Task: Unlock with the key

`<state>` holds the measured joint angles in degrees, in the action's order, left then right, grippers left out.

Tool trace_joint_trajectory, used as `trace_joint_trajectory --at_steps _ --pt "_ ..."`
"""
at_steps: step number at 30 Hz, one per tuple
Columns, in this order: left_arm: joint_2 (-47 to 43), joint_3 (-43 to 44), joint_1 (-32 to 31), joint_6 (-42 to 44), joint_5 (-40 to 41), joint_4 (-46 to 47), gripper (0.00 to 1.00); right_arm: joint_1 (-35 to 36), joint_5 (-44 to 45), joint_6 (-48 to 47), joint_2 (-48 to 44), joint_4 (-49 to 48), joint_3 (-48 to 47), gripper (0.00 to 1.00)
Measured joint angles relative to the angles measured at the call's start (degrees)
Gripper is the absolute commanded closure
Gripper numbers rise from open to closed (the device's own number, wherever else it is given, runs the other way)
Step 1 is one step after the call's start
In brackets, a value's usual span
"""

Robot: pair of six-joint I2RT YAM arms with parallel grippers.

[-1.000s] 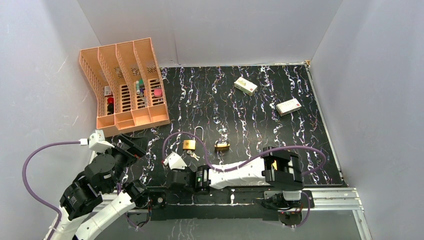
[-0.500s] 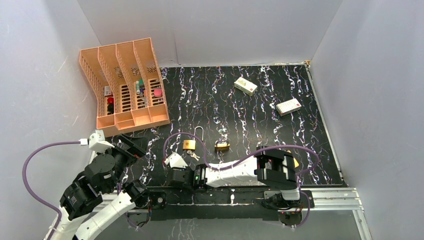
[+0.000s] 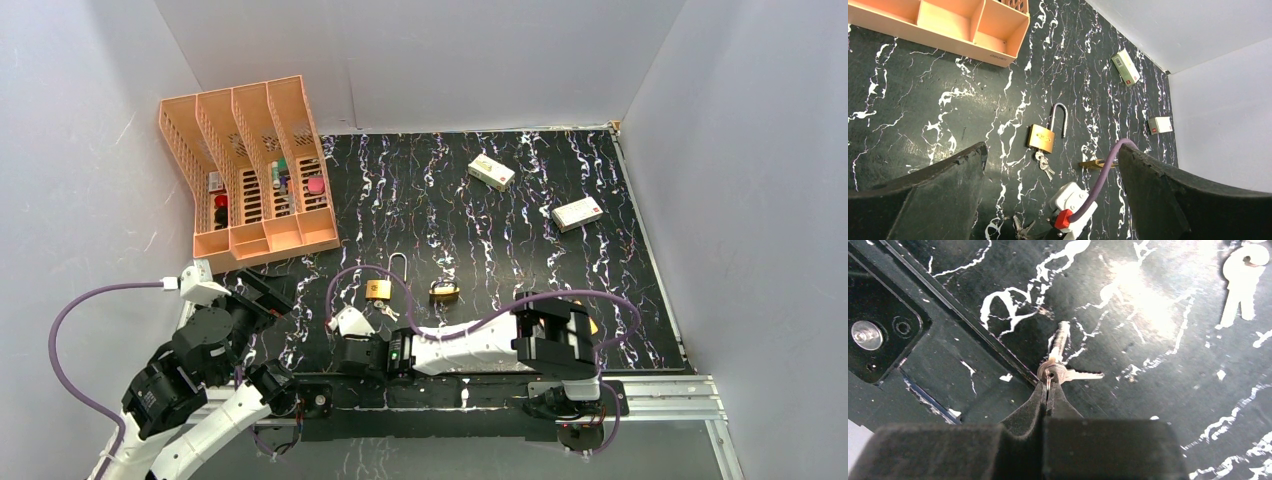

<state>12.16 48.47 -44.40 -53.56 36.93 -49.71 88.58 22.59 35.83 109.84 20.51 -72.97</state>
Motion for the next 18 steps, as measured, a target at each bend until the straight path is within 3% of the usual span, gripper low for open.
trace_joint_trajectory --at_steps 6,12,15,18 --pt "0.0 0.0 0.0 1.81 -0.2 1.25 0.02 -0.11 3.69 -1.46 -9.44 5.05 2.23 1.0" --pt "1.62 -0.72 0.0 7.1 -2.95 9.01 0.02 -0.5 7.65 -9.51 -35.32 8.96 4.22 1.0" --pt "2.38 -3.54 0.0 10.69 -8.17 16.79 0.02 -0.48 7.69 -13.99 -44.98 10.6 3.56 1.0" --pt "3.06 -8.52 0.0 14.62 -17.79 28.0 0.02 -0.5 8.37 -16.92 -48.85 15.87 -0.81 1.0"
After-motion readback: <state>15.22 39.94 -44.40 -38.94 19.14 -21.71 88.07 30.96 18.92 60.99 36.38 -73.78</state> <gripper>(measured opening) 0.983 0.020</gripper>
